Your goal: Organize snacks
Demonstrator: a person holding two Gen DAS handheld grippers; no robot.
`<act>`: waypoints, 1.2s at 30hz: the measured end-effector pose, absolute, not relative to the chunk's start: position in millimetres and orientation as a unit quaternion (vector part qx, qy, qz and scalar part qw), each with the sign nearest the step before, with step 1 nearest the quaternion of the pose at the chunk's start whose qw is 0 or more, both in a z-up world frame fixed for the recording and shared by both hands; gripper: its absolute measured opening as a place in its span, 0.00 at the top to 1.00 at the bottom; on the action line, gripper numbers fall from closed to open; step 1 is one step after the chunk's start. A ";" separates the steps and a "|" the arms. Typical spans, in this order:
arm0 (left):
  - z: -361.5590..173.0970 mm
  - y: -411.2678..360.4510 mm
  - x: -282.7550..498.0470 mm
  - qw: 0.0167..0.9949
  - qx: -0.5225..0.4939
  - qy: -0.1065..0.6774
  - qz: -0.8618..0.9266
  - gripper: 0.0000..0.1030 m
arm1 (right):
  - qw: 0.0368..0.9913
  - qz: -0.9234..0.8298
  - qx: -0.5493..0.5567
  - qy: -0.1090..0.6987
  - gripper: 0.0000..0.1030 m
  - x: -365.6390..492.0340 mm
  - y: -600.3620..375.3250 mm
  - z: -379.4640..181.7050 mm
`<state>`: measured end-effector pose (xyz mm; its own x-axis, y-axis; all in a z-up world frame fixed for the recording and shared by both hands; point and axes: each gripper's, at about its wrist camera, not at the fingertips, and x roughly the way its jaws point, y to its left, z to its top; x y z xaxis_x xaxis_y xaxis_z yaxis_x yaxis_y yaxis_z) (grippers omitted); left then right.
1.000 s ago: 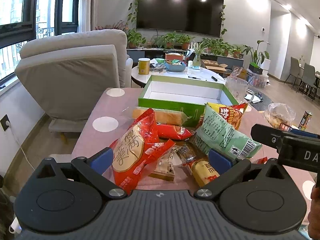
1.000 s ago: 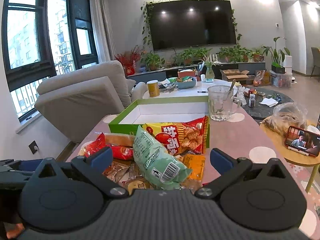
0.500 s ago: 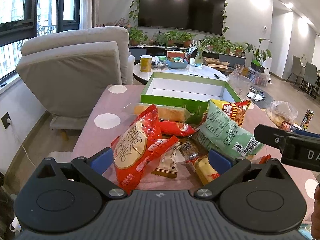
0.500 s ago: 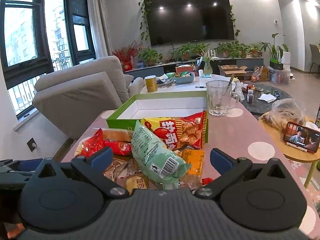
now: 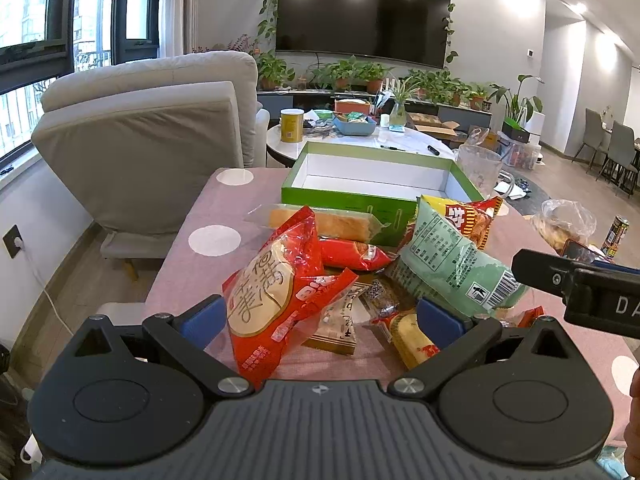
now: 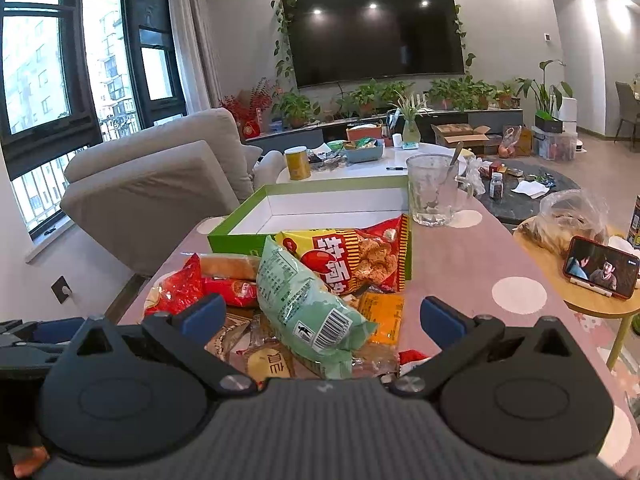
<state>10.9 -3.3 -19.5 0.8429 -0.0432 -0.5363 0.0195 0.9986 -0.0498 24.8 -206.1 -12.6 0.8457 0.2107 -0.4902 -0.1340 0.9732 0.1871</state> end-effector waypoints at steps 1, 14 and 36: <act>-19.5 -3.3 10.9 0.960 -0.021 0.280 -0.017 0.01 | 0.958 0.089 0.073 0.263 0.41 24.8 -206.2 -12.6; -20.2 -3.8 11.9 0.959 -0.021 0.281 -0.015 0.01 | 0.956 0.085 0.077 0.269 0.41 27.2 -207.1 -14.6; -22.1 4.0 14.5 0.958 -0.026 0.285 -0.008 0.01 | 0.955 0.085 0.076 0.273 0.41 27.7 -205.6 -14.9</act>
<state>14.5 4.0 -22.1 0.8369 -0.0294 -0.5466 -0.0002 0.9985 -0.0540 27.7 -205.6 -14.9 0.8368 0.2031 -0.5084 -0.1200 0.9741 0.1916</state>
